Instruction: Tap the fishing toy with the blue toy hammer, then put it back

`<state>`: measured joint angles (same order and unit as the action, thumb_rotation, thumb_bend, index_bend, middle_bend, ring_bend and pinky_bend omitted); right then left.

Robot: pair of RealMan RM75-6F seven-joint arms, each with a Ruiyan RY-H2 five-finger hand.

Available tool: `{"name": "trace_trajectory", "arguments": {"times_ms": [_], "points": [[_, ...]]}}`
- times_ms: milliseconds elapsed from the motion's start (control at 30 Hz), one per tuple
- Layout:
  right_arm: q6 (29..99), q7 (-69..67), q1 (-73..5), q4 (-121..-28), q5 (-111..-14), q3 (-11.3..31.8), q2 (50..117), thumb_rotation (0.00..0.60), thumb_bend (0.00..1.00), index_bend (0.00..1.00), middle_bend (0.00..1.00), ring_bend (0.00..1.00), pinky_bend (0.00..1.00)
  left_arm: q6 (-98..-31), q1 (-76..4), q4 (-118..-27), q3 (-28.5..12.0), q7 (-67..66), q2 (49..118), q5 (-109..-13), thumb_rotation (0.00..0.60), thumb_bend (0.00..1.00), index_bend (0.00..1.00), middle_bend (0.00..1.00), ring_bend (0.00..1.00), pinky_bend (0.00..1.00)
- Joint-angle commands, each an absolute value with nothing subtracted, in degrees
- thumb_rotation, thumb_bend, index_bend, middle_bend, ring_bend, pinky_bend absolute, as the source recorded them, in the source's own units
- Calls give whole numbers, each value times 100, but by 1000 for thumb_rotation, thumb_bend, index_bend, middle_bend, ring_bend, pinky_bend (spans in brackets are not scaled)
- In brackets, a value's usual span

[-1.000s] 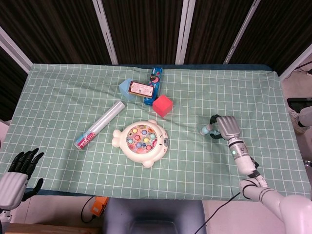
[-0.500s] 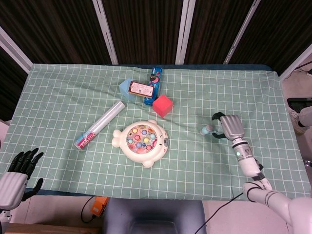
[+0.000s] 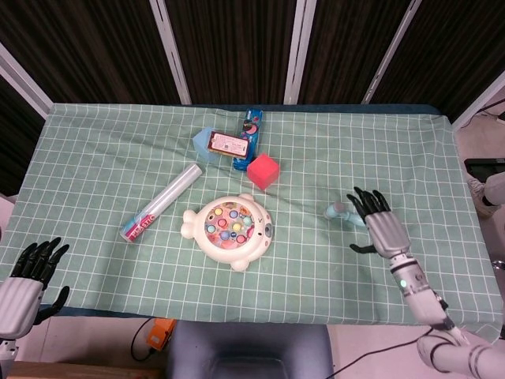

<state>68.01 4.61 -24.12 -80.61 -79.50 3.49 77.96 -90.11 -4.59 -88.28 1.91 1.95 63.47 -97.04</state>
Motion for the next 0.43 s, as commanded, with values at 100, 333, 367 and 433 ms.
{"name": "trace_trajectory", "arguments": {"times_ms": [100, 333, 367, 433], "points": [[8369, 1581, -1098, -9232, -8475, -450, 7088, 600, 223, 0, 0, 0, 0, -8918, -466, -8880, 224, 123, 6319, -9667, 600, 413, 0, 0, 0, 60], [8727, 1599, -884, -9199, -8705, -346, 7122, 600, 219, 0, 0, 0, 0, -8885, -468, -8961, 267, -32, 6316, -9723, 600, 413, 0, 0, 0, 60], [8704, 1592, -882, -9195, -8703, -335, 7119, 600, 219, 0, 0, 0, 0, -8887, -467, -8965, 269, -51, 6320, -9726, 600, 413, 0, 0, 0, 60], [8688, 1590, -879, -9194, -8706, -324, 7117, 600, 219, 0, 0, 0, 0, -8885, -466, -8967, 270, -66, 6324, -9726, 600, 413, 0, 0, 0, 60]]}}
